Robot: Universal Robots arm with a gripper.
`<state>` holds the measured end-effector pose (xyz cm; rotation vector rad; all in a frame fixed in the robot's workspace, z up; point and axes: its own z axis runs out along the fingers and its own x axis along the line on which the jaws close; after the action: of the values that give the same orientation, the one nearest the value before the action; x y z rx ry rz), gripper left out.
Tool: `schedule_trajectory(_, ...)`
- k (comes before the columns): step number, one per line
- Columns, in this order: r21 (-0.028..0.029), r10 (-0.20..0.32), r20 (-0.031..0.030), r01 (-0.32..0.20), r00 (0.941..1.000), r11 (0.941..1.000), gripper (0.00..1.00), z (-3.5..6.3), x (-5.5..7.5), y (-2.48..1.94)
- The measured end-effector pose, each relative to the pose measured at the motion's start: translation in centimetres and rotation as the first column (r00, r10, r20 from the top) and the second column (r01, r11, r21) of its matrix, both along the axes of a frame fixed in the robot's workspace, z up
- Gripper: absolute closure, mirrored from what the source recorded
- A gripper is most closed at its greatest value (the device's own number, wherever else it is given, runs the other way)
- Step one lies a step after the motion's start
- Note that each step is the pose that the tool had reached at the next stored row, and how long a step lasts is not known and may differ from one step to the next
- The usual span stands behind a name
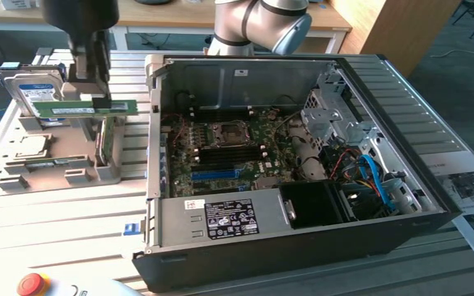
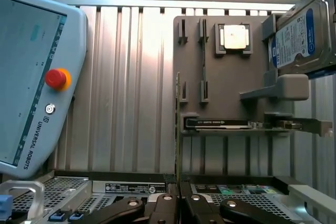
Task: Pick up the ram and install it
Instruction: 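Pick up the ram and move it above insertion slot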
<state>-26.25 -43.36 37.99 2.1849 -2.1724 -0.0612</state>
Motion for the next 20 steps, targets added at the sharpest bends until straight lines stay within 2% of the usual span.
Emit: schedule_trajectory(20, -0.0001, 0.000, -0.0037, 0.000, 1.0000, 1.0000, 0.88, 0.01, 8.4, -0.41)
